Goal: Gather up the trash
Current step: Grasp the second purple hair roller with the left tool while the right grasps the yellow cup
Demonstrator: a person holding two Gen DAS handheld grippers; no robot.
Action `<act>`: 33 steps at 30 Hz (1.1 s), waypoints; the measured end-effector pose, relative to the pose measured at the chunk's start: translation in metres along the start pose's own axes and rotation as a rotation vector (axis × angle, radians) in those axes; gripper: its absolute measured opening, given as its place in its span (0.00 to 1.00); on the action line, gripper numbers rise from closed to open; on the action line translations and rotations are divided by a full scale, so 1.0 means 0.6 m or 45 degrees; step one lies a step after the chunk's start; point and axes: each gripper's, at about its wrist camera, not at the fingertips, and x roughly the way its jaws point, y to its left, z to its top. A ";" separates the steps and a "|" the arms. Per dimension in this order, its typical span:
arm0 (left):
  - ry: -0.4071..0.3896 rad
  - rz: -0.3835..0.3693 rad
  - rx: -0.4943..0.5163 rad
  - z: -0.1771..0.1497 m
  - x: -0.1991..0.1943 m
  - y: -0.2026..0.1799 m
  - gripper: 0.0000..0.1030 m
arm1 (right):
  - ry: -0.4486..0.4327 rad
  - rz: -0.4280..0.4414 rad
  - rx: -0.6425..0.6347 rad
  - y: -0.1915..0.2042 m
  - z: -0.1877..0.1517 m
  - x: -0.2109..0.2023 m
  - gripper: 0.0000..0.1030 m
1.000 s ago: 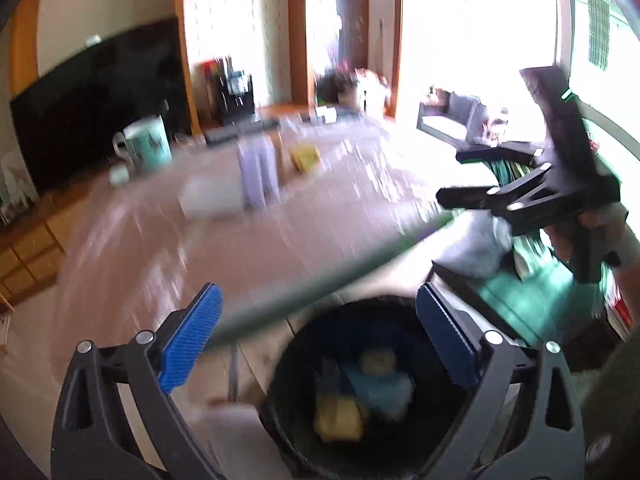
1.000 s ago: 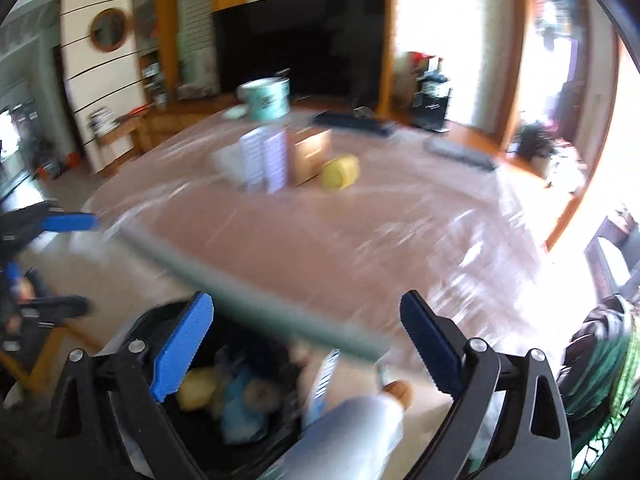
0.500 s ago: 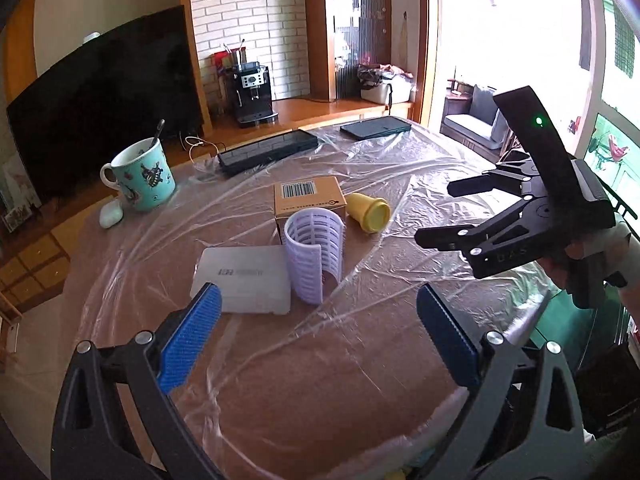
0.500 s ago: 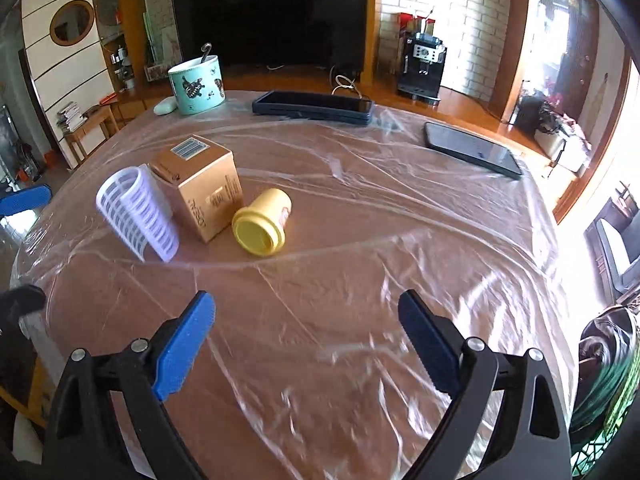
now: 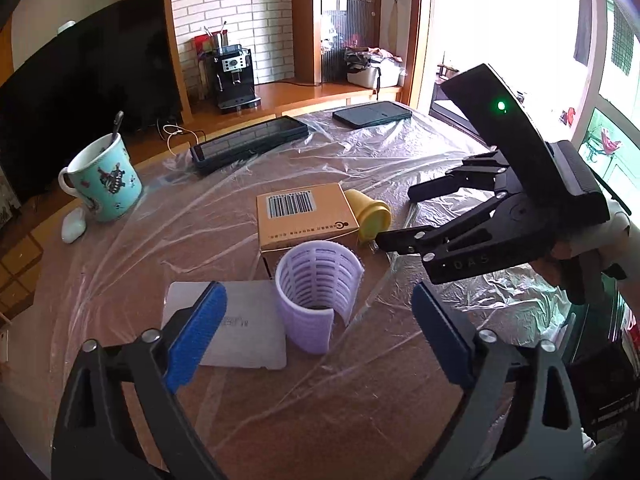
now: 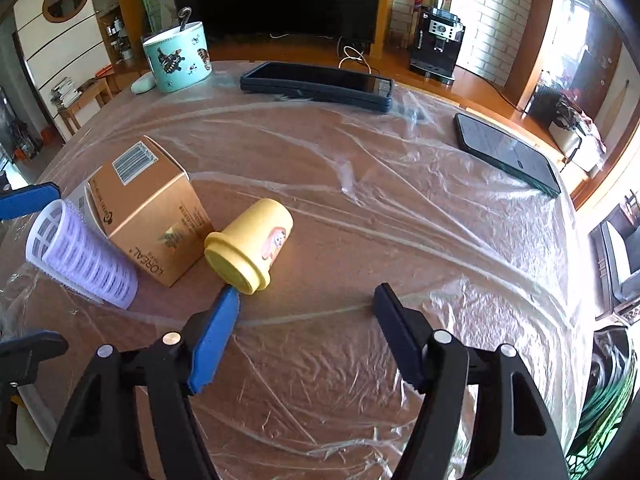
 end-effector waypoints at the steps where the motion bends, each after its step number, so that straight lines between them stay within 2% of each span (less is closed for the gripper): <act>1: 0.009 -0.008 -0.002 0.001 0.003 0.000 0.84 | 0.006 0.006 -0.007 0.001 0.003 0.001 0.67; 2: 0.012 -0.017 -0.002 0.003 0.006 0.002 0.81 | 0.008 0.011 -0.016 0.003 0.005 0.002 0.64; 4: 0.027 -0.042 0.005 0.004 0.013 0.001 0.64 | 0.008 0.028 -0.039 0.009 0.008 0.002 0.56; 5: 0.037 -0.050 0.010 0.004 0.017 0.000 0.60 | 0.008 0.037 -0.051 0.013 0.009 0.002 0.50; 7: 0.059 -0.060 0.017 0.003 0.024 -0.002 0.42 | 0.006 0.052 -0.074 0.020 0.013 0.001 0.35; 8: 0.065 -0.067 0.016 0.002 0.027 -0.002 0.42 | 0.008 0.058 -0.079 0.022 0.013 0.000 0.23; 9: 0.057 -0.081 0.008 0.003 0.025 -0.001 0.42 | 0.010 0.068 -0.082 0.024 0.014 0.000 0.17; 14: 0.030 -0.104 0.031 0.000 0.009 -0.007 0.41 | -0.001 0.105 -0.074 0.026 0.008 -0.005 0.08; 18: 0.008 -0.126 -0.005 -0.007 -0.009 -0.006 0.41 | -0.036 0.136 -0.044 0.022 -0.001 -0.016 0.04; 22: -0.015 -0.132 -0.030 -0.014 -0.029 -0.004 0.41 | -0.065 0.120 -0.042 0.023 -0.005 -0.028 0.04; 25: -0.025 -0.134 -0.048 -0.012 -0.032 -0.001 0.41 | -0.070 0.118 0.018 0.015 0.004 -0.027 0.17; 26: -0.026 -0.134 -0.051 -0.012 -0.033 -0.001 0.41 | -0.073 0.094 0.030 0.013 0.008 -0.025 0.32; 27: -0.025 -0.134 -0.053 -0.011 -0.033 -0.001 0.41 | -0.072 0.068 0.032 0.014 0.013 -0.022 0.41; 28: -0.024 -0.132 -0.054 -0.010 -0.033 -0.001 0.41 | -0.067 0.063 0.036 0.014 0.016 -0.020 0.44; 29: -0.025 -0.131 -0.054 -0.010 -0.032 -0.001 0.41 | -0.064 0.068 0.049 0.013 0.019 -0.018 0.51; 30: -0.025 -0.129 -0.052 -0.009 -0.031 -0.001 0.41 | -0.075 0.065 0.058 0.013 0.023 -0.017 0.55; 33: -0.024 -0.123 -0.051 -0.008 -0.030 0.001 0.42 | -0.085 -0.009 0.090 0.005 0.032 -0.015 0.58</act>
